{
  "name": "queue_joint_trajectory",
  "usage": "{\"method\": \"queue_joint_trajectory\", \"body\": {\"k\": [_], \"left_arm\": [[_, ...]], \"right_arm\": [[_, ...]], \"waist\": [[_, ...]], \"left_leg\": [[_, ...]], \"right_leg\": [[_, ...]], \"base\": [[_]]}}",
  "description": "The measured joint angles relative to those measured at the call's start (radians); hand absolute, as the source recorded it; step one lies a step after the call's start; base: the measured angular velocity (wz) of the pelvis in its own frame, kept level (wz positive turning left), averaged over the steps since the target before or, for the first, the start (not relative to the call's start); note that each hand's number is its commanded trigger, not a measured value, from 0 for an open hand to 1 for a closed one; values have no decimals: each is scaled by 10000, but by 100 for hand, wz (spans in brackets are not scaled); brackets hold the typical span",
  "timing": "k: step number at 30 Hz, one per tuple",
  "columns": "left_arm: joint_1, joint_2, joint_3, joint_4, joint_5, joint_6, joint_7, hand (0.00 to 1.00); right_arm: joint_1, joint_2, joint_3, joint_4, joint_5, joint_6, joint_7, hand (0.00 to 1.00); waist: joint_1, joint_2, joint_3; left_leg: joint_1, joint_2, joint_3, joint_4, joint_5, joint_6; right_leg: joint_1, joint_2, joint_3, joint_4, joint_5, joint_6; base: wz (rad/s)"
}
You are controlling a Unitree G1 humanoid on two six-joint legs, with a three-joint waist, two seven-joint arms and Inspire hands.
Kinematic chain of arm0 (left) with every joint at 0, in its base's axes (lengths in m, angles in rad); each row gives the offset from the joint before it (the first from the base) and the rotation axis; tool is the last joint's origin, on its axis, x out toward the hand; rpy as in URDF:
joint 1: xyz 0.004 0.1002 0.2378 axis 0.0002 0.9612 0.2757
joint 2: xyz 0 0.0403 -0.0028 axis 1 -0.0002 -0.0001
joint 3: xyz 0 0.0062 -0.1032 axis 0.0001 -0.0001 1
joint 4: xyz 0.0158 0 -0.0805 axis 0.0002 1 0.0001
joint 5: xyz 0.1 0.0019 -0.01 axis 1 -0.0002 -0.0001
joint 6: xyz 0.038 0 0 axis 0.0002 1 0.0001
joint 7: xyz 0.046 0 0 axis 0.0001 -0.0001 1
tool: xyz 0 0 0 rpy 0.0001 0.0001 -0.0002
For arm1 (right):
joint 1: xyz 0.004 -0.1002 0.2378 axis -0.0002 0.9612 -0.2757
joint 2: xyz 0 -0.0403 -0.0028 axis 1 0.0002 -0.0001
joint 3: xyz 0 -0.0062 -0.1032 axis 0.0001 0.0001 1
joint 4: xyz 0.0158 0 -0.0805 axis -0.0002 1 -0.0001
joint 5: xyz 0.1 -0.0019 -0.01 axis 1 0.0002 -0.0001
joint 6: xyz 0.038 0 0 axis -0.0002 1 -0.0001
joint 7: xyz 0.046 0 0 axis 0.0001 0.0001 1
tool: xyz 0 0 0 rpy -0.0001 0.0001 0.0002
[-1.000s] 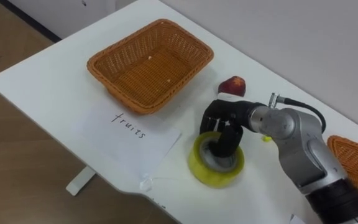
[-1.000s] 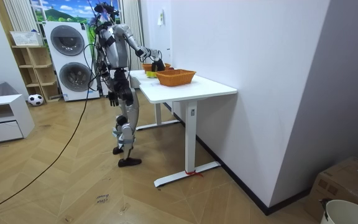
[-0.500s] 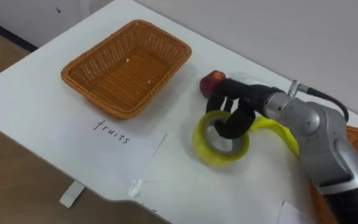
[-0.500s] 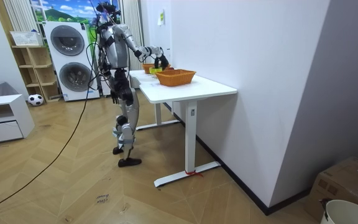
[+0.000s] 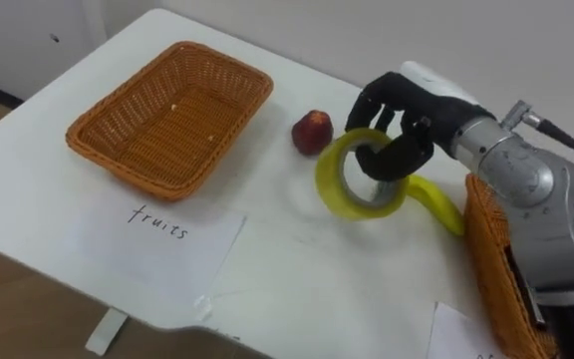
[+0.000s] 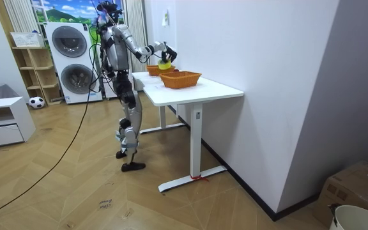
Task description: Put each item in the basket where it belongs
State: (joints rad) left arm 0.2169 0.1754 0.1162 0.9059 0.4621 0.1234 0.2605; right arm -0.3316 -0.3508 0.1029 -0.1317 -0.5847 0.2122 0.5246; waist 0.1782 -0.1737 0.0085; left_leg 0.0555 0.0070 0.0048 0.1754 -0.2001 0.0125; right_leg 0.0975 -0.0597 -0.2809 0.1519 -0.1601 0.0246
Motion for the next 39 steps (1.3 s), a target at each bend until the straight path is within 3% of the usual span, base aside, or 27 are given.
{"method": "queue_joint_trajectory", "body": {"k": [7,10,20,26,31,39], "left_arm": [[165,-67,401,5,9,6,-85,0],[194,-99,595,-3,12,5,-86,0],[412,-81,762,-237,86,-18,-156,0],[506,-49,770,-236,12,-20,-161,0],[508,-47,918,-457,8,-20,-223,0],[572,-49,969,-677,-9,-23,-268,0]], "right_arm": [[0,-10,-831,-3,371,-169,-742,100],[77,-10,-1272,12,630,-281,-1156,100],[104,-567,-1856,1971,1368,-461,-1607,100],[106,-1003,-1925,2183,1572,-457,-1871,100],[399,-1116,-2221,2339,2229,-457,-2208,100],[789,-1219,-2457,2456,2296,-440,-2222,100]], "waist": [[-130,45,23],[-165,136,64],[-726,320,-19],[-1019,300,-57],[-1024,214,-120],[-1255,241,-117]], "left_leg": [[99,33,156,-51,0,1],[171,37,270,-65,0,2],[160,81,463,-99,-2,1],[155,114,613,-79,-1,-1],[255,160,795,-95,-8,-10],[277,167,940,-138,-10,-9]], "right_leg": [[-11,18,78,-13,0,0],[-4,31,350,-17,0,0],[-101,50,356,-4,0,0],[-147,64,395,10,14,-22],[-119,100,466,9,24,-38],[-111,109,583,18,41,-65]], "base": [[-4],[-10],[-4],[-4],[-10],[-4]]}}
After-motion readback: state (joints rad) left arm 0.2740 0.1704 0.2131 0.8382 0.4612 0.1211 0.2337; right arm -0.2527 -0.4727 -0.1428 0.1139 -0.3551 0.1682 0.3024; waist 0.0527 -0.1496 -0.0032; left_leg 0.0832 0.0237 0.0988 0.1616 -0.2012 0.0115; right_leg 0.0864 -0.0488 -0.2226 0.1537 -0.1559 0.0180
